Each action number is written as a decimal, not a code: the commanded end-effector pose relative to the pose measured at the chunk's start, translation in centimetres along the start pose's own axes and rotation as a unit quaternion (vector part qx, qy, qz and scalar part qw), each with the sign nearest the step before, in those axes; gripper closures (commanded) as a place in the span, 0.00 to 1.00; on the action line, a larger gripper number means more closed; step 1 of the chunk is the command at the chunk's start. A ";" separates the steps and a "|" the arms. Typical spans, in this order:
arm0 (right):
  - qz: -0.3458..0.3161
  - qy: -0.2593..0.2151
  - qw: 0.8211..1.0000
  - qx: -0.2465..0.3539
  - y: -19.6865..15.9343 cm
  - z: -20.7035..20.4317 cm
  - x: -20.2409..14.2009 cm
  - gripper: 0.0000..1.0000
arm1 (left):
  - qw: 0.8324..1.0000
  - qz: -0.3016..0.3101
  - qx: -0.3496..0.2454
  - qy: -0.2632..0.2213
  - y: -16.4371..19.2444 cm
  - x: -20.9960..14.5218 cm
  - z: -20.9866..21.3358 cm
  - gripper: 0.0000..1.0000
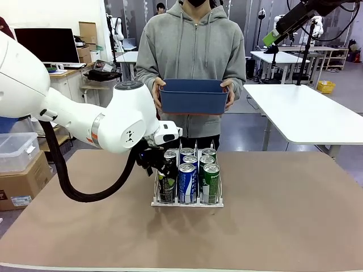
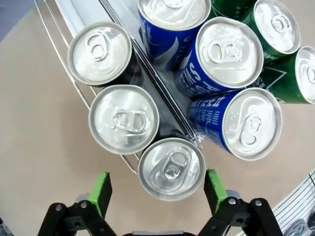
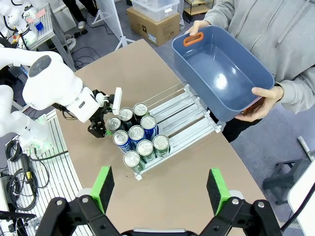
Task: Fill the beverage cans into the dispenser.
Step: Place the picked Pepsi coke in the line of the Automatic Can Dispenser with the same cans.
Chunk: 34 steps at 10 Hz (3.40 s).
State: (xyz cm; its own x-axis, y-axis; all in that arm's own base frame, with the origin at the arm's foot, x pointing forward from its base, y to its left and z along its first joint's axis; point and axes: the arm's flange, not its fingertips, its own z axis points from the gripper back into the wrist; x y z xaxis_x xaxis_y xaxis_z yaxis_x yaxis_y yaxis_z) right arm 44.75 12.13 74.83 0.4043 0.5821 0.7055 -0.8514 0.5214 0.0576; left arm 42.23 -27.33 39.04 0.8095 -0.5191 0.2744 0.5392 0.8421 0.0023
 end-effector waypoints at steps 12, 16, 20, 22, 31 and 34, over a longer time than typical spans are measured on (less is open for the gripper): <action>0.000 0.001 1.000 0.003 -0.1 0.0 0.0 0.00 | 0.999 0.017 -0.005 -0.041 -0.8 -2.3 4.8 0.00; 0.000 0.001 1.000 0.003 -0.1 0.0 0.0 0.00 | 0.985 -0.145 -0.088 -0.027 4.4 -0.4 18.0 0.00; 0.000 0.001 1.000 0.003 -0.1 0.0 0.0 0.00 | 0.972 -0.175 -0.130 -0.081 11.9 -0.3 28.8 0.00; 0.000 0.001 1.000 0.003 -0.1 0.0 0.0 0.00 | 0.965 -0.195 -0.126 -0.125 14.4 -0.8 33.7 0.00; 0.000 0.001 1.000 0.003 -0.1 0.0 0.0 0.00 | 0.946 -0.178 -0.092 -0.256 16.8 -2.1 40.8 0.00; 0.000 0.001 1.000 0.003 -0.1 0.0 0.0 0.00 | 0.951 -0.171 -0.080 -0.246 16.8 -1.3 42.1 0.00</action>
State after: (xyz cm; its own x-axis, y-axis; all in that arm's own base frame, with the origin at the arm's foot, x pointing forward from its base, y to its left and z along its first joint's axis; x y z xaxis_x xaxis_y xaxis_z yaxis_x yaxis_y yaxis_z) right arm 44.81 12.11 74.85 0.4045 0.5819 0.7055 -0.8511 0.5218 0.0576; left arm 40.49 -6.56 79.17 0.3957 -0.5941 0.7003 0.8128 0.5816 0.0341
